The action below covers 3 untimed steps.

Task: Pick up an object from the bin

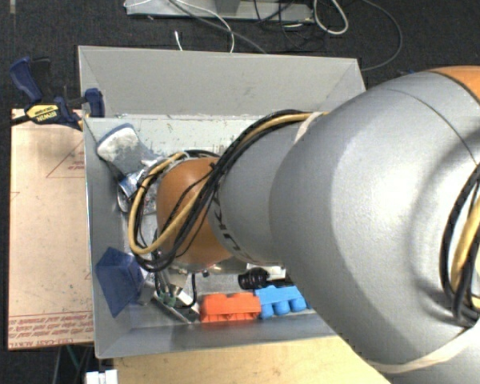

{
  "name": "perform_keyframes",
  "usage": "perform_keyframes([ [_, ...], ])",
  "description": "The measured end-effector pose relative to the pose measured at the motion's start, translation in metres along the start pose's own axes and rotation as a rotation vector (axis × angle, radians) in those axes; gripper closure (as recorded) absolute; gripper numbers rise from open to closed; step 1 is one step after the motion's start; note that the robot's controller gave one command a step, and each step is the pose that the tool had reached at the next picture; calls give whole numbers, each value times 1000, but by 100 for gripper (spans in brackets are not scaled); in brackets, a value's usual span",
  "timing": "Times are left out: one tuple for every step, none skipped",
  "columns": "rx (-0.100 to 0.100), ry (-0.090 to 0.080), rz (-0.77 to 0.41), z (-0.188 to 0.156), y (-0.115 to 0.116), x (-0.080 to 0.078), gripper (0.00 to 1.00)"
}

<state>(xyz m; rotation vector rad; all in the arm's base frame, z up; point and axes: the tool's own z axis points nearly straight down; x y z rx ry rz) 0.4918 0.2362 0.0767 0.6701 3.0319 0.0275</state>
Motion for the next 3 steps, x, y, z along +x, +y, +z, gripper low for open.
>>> perform_keyframes([
  [9, 9, -2, -28, -2, 2, 100],
  [8, 9, -4, -55, -1, 2, 100],
  [7, 9, -5, -71, 0, 1, 100],
])
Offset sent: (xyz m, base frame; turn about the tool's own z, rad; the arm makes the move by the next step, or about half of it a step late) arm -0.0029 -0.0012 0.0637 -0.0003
